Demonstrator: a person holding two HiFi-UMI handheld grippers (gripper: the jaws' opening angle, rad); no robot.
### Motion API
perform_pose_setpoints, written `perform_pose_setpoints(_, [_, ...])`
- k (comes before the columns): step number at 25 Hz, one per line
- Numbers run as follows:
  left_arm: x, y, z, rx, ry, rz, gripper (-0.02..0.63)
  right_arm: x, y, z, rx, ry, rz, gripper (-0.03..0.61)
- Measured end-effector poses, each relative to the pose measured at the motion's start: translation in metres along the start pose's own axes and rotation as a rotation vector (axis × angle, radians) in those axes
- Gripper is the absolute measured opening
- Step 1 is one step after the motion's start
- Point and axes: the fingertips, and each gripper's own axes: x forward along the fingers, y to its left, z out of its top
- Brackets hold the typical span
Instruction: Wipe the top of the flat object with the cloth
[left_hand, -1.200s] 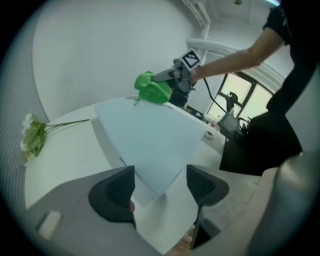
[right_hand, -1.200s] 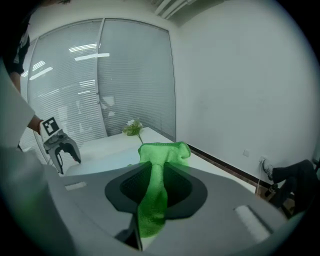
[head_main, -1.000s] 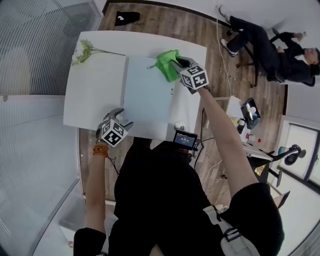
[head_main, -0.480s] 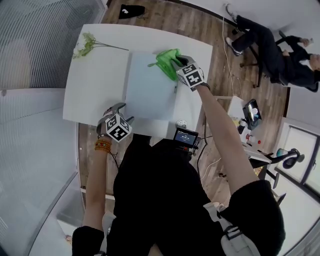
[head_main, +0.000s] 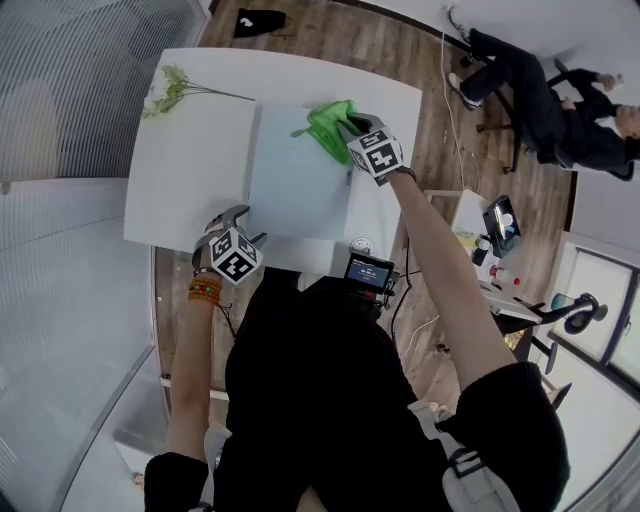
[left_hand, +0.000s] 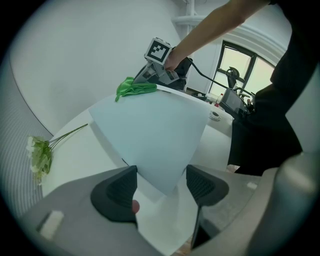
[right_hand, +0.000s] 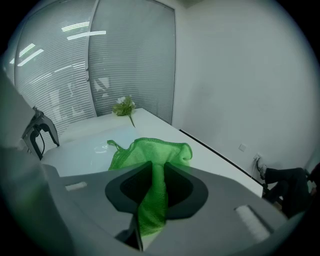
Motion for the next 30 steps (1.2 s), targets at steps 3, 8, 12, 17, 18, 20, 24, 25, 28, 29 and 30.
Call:
perform_pose_setpoints(3, [-0.001,0.001,0.000,0.000,0.002,-0.004,0.316,-0.002,0.005,-0.001,-0.010,-0.002,-0.002,0.087])
perform_pose_setpoints(8, [0.001,0.000,0.000,0.000,0.009,-0.014,0.316,-0.006,0.013,-0.006,-0.015,-0.004,-0.007,0.087])
perform_pose_setpoints(12, [0.001,0.001,0.001,-0.002,0.007,-0.011,0.316,-0.008,0.018,-0.009,-0.018,0.000,-0.003,0.087])
perform_pose_setpoints(17, [0.001,0.001,0.001,-0.001,0.016,-0.016,0.316,-0.011,0.024,-0.012,-0.020,0.005,0.000,0.087])
perform_pose_setpoints(18, [0.001,0.001,0.001,-0.001,0.017,-0.016,0.316,-0.011,0.026,-0.013,-0.020,0.006,0.000,0.087])
perform_pose_setpoints(20, [0.001,0.001,0.001,-0.001,0.016,-0.017,0.316,-0.013,0.028,-0.014,-0.019,0.008,0.001,0.087])
perform_pose_setpoints(24, [0.001,0.001,0.001,-0.001,0.014,-0.014,0.316,-0.014,0.033,-0.017,-0.016,0.010,0.002,0.087])
perform_pose_setpoints(25, [0.001,0.001,0.001,-0.001,0.014,-0.014,0.316,-0.015,0.034,-0.018,-0.015,0.011,0.002,0.087])
perform_pose_setpoints(28, [0.002,0.000,0.000,0.000,0.017,-0.016,0.316,-0.017,0.037,-0.020,-0.015,0.012,0.001,0.087])
perform_pose_setpoints(29, [0.002,0.001,0.000,0.001,0.018,-0.015,0.316,-0.017,0.039,-0.020,-0.014,0.013,0.001,0.087])
perform_pose_setpoints(30, [0.002,0.001,0.001,0.002,0.019,-0.015,0.316,-0.018,0.040,-0.020,-0.013,0.015,0.000,0.087])
